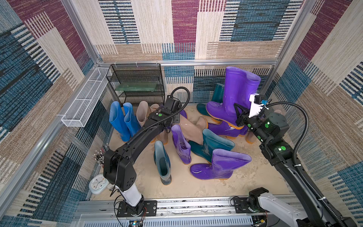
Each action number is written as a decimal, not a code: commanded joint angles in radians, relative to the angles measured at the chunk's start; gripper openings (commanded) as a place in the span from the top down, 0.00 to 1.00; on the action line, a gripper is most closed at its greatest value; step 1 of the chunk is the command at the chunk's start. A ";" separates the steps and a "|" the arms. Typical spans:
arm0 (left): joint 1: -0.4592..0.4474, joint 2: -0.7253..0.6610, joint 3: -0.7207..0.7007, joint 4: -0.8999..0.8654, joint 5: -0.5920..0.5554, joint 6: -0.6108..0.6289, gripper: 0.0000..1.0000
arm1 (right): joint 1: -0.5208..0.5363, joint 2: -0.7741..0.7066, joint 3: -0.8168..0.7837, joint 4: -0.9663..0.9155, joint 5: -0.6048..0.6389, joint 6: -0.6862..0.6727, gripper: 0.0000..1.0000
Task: Match and arrange rain boots in pairs
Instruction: Place the rain boot at the center of the board.
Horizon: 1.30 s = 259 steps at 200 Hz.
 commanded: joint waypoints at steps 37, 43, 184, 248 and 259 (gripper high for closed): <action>-0.079 -0.002 0.100 -0.077 -0.078 -0.004 0.41 | 0.001 -0.013 0.007 0.104 0.022 -0.001 1.00; -0.086 -0.008 0.107 -0.098 -0.102 -0.019 0.41 | 0.001 -0.015 0.006 0.104 0.022 0.000 1.00; -0.109 -0.170 -0.157 -0.047 -0.264 -0.047 0.35 | 0.006 -0.005 0.007 0.103 -0.015 0.013 1.00; -0.072 -0.114 -0.178 0.015 -0.117 -0.059 0.40 | 0.010 -0.015 0.007 0.087 0.001 0.004 1.00; -0.073 -0.117 -0.175 0.029 -0.087 -0.058 0.45 | 0.010 -0.015 0.007 0.088 0.002 0.005 1.00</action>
